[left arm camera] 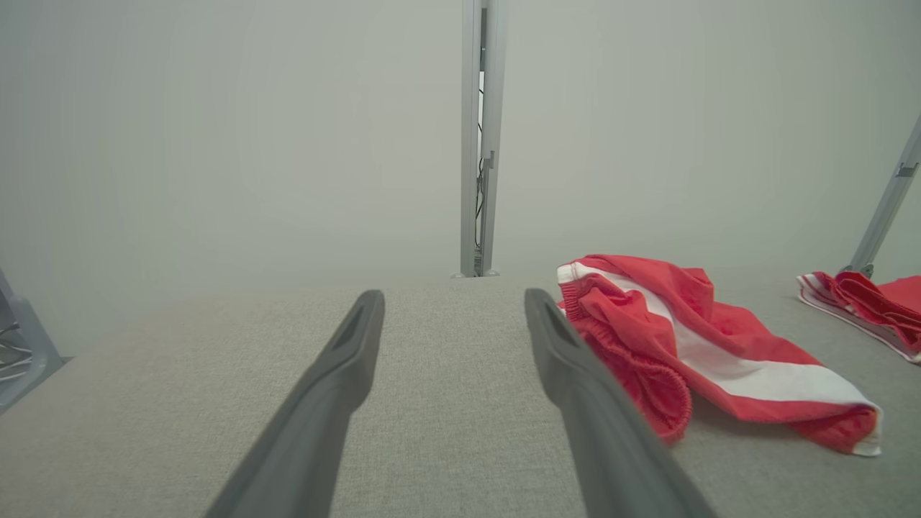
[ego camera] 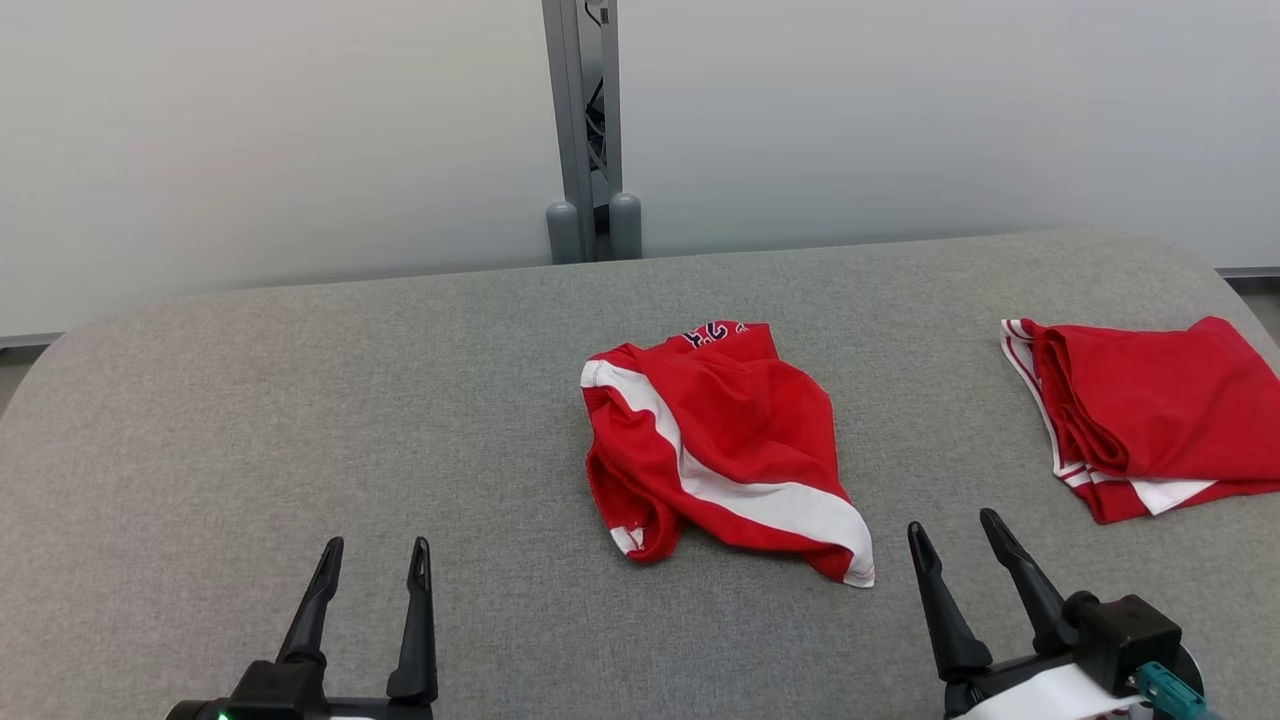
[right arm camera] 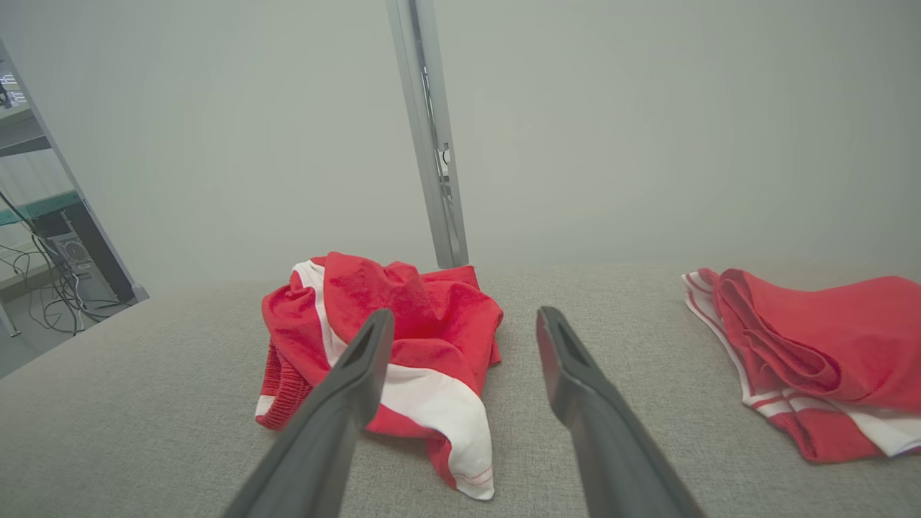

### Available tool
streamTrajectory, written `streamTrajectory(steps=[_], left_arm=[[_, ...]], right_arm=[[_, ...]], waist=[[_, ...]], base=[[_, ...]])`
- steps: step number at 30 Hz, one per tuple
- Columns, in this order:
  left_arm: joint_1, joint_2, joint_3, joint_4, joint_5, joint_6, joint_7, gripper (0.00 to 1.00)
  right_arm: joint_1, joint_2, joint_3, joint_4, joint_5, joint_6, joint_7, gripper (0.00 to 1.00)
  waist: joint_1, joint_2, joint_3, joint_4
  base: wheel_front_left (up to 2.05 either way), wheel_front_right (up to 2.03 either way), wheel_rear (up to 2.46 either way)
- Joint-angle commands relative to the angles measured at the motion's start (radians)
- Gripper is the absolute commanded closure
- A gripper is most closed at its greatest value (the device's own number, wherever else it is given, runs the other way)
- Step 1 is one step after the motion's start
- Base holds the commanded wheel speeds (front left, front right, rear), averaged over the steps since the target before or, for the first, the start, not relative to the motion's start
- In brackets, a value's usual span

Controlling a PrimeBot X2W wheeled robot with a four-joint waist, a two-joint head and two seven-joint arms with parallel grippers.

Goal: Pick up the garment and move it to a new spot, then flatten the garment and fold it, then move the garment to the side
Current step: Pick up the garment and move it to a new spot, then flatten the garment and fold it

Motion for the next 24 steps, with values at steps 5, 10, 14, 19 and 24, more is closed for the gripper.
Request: streamTrajectory(steps=[5, 10, 14, 19, 24], left_arm=[[0.0, -0.001, 0.012, 0.013, -0.001, -0.006, -0.003, 0.0], [-0.009, -0.002, 0.013, 0.021, -0.014, 0.0, -0.003, 0.0], [-0.012, -0.003, 0.012, 0.023, -0.021, 0.007, -0.003, 0.0], [-0.026, -0.002, 0.028, 0.033, -0.023, 0.006, -0.003, 0.0], [-0.075, -0.002, 0.036, 0.102, -0.057, -0.041, -0.003, 0.0]], right_arm=[[0.006, -0.003, 0.0, -0.001, 0.009, 0.0, -0.001, 0.0], [0.006, -0.003, 0.005, -0.003, 0.009, 0.0, -0.001, 0.0], [0.006, -0.003, 0.007, -0.004, 0.011, 0.0, -0.001, 0.0], [0.006, -0.003, 0.006, -0.007, 0.011, 0.0, -0.001, 0.0], [-0.006, -0.003, 0.015, -0.005, 0.006, 0.0, -0.001, 0.0]], waist=[[0.0, 0.0, -0.004, -0.004], [0.0, 0.0, -0.007, -0.012], [0.0, 0.0, -0.006, -0.017], [0.0, 0.0, -0.001, -0.021], [0.0, 0.0, 0.013, -0.027]], base=[[0.0, 0.0, 0.0], [0.0, 0.0, 0.0], [0.0, 0.0, 0.0], [0.0, 0.0, 0.0], [0.0, 0.0, 0.0]])
